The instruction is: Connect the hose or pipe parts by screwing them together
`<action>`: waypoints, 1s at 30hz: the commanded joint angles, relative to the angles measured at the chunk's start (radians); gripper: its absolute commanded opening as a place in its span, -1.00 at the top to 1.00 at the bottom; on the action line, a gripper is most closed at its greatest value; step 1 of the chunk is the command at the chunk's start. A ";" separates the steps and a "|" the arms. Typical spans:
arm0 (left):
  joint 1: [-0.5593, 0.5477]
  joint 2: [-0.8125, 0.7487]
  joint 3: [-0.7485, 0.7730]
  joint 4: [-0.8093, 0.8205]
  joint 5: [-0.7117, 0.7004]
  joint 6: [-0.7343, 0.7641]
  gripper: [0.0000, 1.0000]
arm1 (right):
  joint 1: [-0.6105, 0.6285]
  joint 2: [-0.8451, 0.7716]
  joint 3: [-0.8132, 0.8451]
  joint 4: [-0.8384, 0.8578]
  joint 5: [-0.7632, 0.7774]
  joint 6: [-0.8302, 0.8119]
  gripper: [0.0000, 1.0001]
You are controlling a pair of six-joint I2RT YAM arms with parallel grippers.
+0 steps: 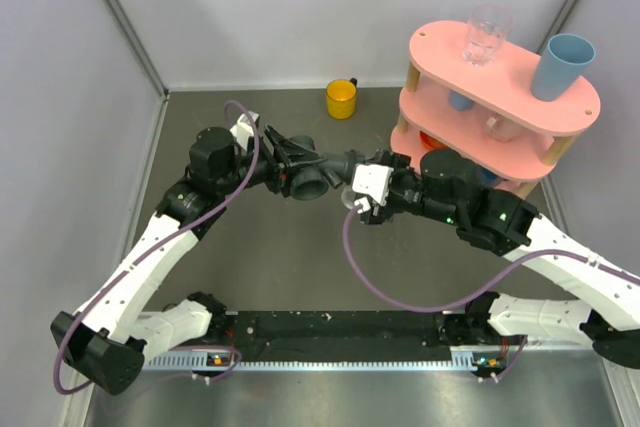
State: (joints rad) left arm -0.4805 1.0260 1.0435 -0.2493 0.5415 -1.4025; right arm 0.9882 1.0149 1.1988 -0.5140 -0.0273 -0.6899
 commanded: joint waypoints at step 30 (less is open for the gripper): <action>-0.006 -0.007 0.020 0.293 0.193 0.077 1.00 | 0.012 0.063 0.074 -0.032 -0.180 0.099 -0.43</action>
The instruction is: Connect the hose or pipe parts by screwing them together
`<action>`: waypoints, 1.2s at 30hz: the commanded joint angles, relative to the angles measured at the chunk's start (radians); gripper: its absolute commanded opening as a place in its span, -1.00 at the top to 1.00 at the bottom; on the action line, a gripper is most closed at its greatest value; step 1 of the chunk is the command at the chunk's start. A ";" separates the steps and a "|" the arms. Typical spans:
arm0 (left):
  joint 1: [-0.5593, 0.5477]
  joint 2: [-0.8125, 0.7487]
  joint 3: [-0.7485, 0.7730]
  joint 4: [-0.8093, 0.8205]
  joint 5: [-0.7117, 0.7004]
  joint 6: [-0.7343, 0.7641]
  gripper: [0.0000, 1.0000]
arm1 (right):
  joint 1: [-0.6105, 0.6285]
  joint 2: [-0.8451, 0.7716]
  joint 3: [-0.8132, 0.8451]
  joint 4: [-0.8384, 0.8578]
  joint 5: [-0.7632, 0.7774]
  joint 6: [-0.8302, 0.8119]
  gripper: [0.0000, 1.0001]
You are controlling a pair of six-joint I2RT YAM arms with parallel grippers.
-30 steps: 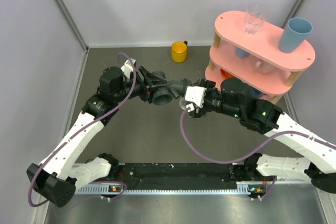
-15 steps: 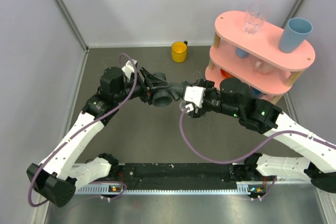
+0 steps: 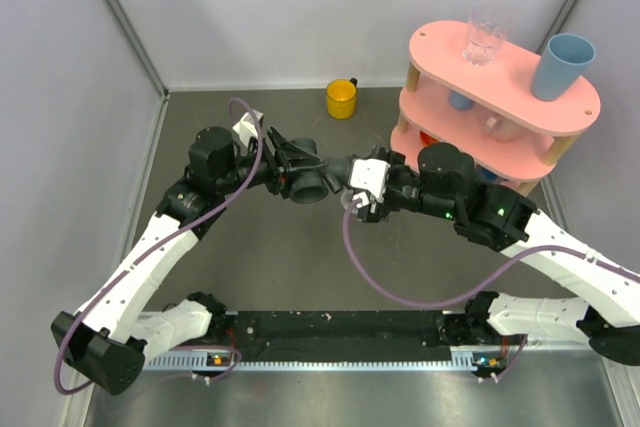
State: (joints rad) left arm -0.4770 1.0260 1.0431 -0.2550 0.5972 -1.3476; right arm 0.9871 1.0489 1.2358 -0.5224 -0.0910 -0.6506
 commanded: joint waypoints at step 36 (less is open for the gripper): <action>0.018 0.055 0.049 0.342 0.331 0.074 1.00 | -0.011 -0.069 -0.038 0.025 -0.046 0.002 -0.57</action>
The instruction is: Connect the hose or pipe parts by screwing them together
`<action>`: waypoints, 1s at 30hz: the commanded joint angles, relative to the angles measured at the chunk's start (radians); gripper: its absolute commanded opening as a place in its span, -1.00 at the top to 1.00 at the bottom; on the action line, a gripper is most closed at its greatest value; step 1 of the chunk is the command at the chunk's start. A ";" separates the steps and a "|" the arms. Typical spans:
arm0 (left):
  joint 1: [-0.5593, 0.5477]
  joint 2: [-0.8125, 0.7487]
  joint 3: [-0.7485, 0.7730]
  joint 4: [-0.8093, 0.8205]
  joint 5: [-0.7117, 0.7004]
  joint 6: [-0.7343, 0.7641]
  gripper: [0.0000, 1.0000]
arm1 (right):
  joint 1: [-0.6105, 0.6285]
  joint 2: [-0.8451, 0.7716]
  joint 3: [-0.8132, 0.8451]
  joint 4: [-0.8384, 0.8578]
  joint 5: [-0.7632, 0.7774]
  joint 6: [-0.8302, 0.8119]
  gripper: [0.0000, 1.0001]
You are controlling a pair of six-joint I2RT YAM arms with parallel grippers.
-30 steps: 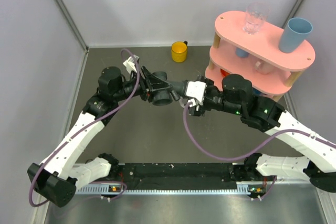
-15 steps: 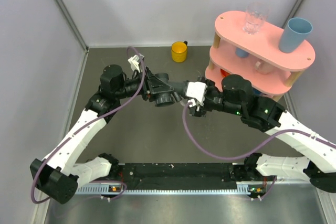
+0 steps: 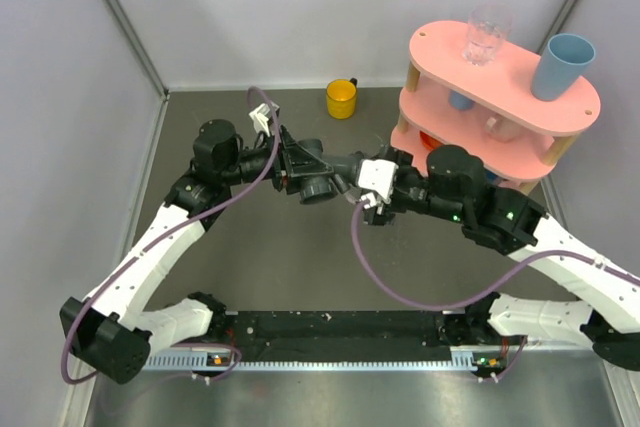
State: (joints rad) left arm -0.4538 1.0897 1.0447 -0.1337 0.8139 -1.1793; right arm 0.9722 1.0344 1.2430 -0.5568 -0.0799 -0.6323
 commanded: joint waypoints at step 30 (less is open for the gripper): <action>-0.002 -0.053 0.057 0.272 0.140 0.070 1.00 | 0.003 -0.028 -0.005 0.104 -0.083 -0.021 0.46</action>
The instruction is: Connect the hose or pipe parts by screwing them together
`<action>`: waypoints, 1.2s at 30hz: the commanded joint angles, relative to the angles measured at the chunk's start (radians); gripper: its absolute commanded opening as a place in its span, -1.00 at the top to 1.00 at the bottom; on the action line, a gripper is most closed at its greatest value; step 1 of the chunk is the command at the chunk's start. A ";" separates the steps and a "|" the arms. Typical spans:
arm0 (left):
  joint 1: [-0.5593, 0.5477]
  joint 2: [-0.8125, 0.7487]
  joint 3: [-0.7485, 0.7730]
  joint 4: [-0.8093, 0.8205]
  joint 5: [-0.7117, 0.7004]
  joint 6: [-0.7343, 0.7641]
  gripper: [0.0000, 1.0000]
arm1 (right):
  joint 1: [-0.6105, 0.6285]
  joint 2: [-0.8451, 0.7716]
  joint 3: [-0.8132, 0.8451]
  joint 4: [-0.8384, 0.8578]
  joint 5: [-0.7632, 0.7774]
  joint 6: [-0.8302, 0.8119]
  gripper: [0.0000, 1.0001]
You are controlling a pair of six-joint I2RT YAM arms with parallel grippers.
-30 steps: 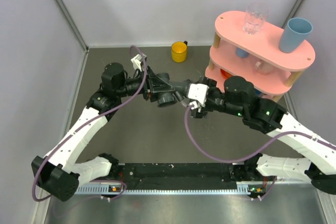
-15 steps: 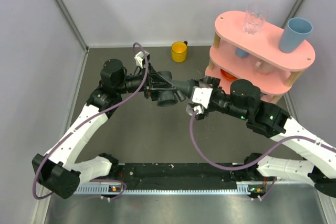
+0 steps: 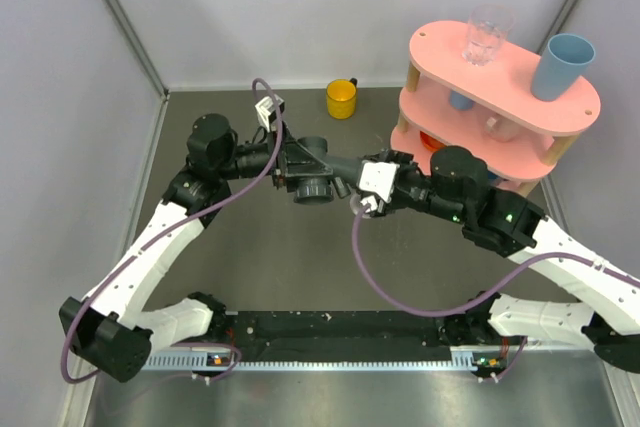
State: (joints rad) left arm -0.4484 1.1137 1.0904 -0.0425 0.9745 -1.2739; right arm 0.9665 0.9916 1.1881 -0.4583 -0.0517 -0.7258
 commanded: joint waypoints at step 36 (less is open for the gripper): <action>-0.010 -0.253 0.072 -0.173 -0.304 0.710 -0.68 | -0.196 0.006 0.144 -0.128 -0.169 0.172 1.00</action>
State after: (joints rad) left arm -0.4644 0.8322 1.0508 -0.0772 0.7551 -0.2462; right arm 0.7738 1.0405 1.3296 -0.6807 -0.3443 -0.4328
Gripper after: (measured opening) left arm 0.869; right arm 0.612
